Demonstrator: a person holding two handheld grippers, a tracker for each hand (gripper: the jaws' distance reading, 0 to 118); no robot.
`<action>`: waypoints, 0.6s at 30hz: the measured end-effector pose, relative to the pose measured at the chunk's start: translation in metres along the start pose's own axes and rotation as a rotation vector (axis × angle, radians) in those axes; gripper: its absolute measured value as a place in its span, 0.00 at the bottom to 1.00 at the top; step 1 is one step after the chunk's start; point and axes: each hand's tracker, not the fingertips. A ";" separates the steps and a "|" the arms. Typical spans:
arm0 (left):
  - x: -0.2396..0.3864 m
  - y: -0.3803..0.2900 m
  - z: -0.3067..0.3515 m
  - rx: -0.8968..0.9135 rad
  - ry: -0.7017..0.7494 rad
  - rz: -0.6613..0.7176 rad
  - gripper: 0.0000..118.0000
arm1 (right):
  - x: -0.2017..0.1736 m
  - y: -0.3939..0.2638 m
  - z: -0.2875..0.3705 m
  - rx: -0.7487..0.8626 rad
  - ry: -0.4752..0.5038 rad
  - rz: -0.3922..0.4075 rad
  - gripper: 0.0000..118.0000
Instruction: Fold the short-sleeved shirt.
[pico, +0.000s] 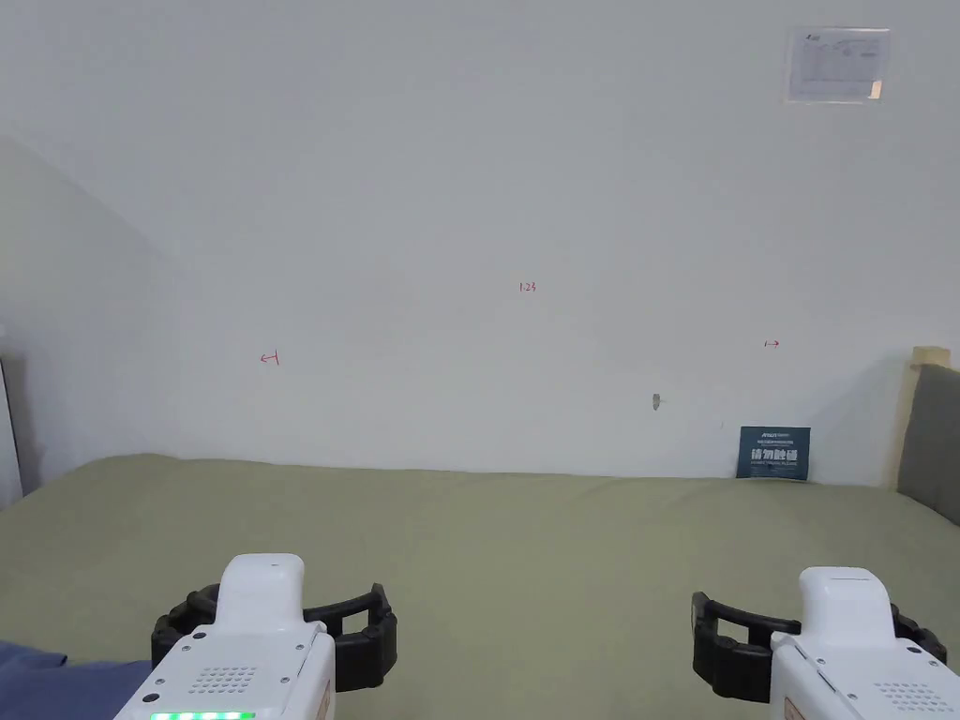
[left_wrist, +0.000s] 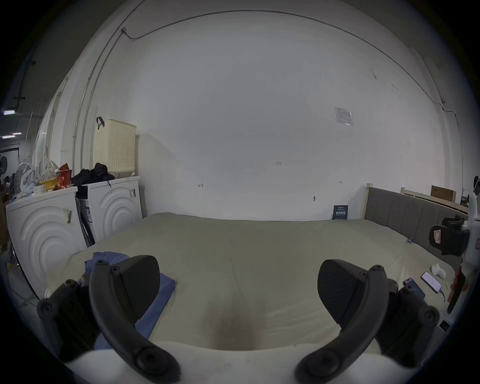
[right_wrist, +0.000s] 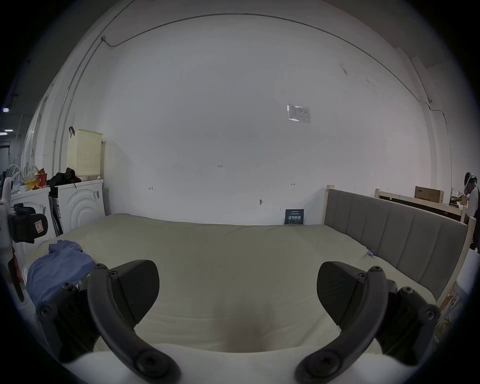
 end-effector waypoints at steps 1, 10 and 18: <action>0.000 0.000 0.000 -0.001 0.000 0.002 1.00 | 0.000 0.000 0.000 -0.001 0.001 0.002 1.00; -0.001 0.000 0.000 -0.003 0.003 0.005 1.00 | -0.007 -0.007 0.000 -0.013 0.020 0.014 1.00; -0.001 -0.004 0.002 -0.004 0.005 -0.029 1.00 | -0.009 -0.009 -0.002 -0.011 0.022 0.020 1.00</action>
